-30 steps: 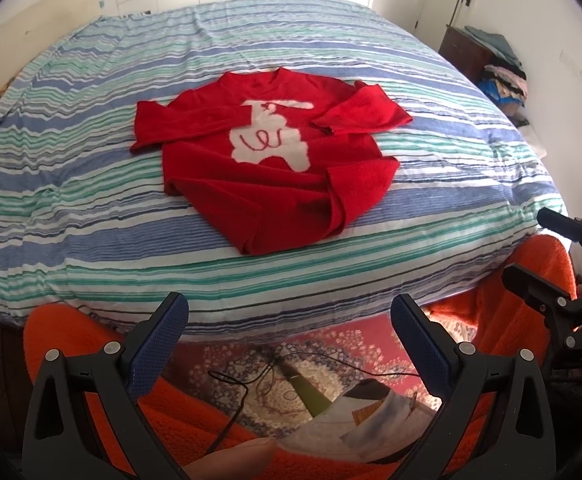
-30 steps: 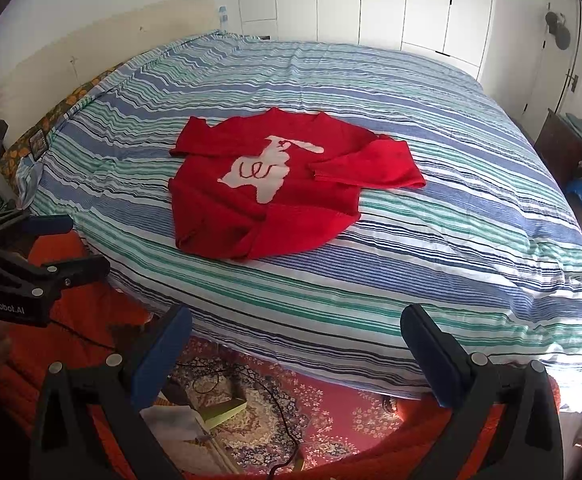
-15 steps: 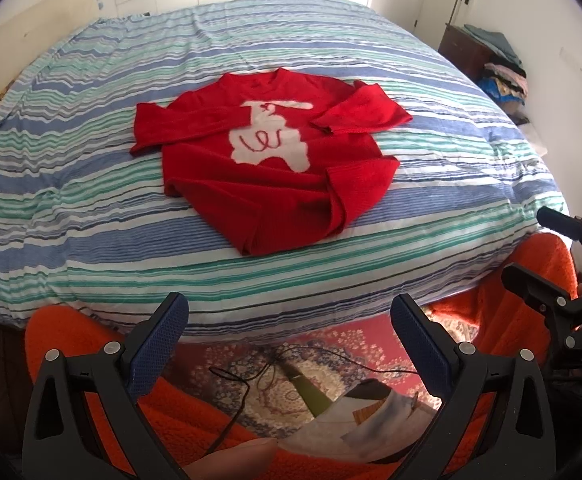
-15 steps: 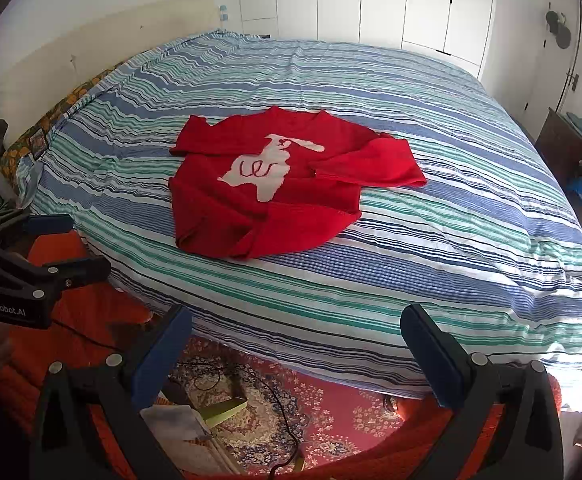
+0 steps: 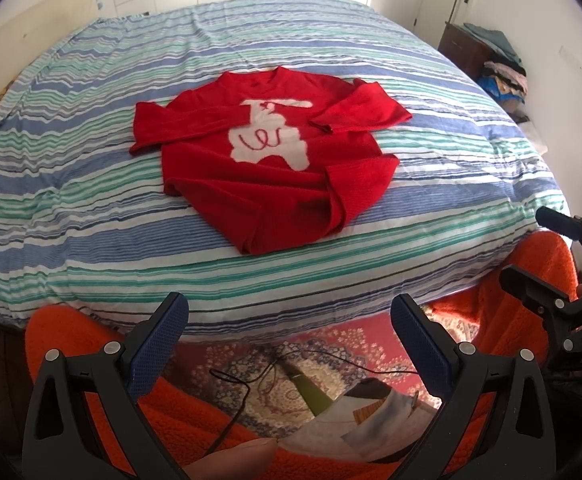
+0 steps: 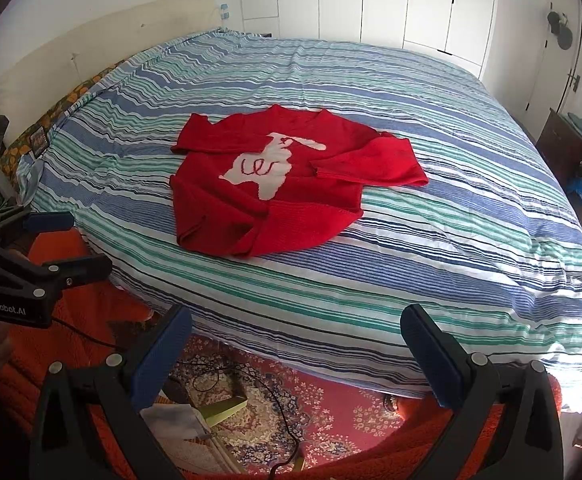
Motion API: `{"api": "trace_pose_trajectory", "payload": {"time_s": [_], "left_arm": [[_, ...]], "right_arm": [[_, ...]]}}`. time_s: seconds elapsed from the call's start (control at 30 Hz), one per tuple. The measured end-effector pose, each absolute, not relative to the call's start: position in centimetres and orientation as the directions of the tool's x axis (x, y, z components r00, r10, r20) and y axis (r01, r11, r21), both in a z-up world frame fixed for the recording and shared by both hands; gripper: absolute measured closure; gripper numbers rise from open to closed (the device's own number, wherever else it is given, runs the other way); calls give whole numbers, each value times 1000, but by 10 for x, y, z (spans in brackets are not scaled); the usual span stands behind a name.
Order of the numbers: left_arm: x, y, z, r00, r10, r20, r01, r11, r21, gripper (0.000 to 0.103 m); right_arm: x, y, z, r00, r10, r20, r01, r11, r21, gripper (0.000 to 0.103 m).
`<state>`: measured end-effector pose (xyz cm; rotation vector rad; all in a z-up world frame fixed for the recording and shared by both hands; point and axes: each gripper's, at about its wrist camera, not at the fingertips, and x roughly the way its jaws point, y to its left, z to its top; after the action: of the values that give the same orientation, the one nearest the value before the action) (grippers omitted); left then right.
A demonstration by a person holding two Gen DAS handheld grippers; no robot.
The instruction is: Fold small clothes
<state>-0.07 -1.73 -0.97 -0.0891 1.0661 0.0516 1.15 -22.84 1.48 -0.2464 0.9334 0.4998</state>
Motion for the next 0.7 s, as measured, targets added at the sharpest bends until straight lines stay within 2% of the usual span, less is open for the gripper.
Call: {"api": "trace_pose_trajectory", "payload": {"time_s": [0.7], "left_arm": [[1,-17,-9,485,1,-874,-83,996,-45,2]], "right_arm": [[11,-227,14,490,301,-818,-513,858,9,0]]}}
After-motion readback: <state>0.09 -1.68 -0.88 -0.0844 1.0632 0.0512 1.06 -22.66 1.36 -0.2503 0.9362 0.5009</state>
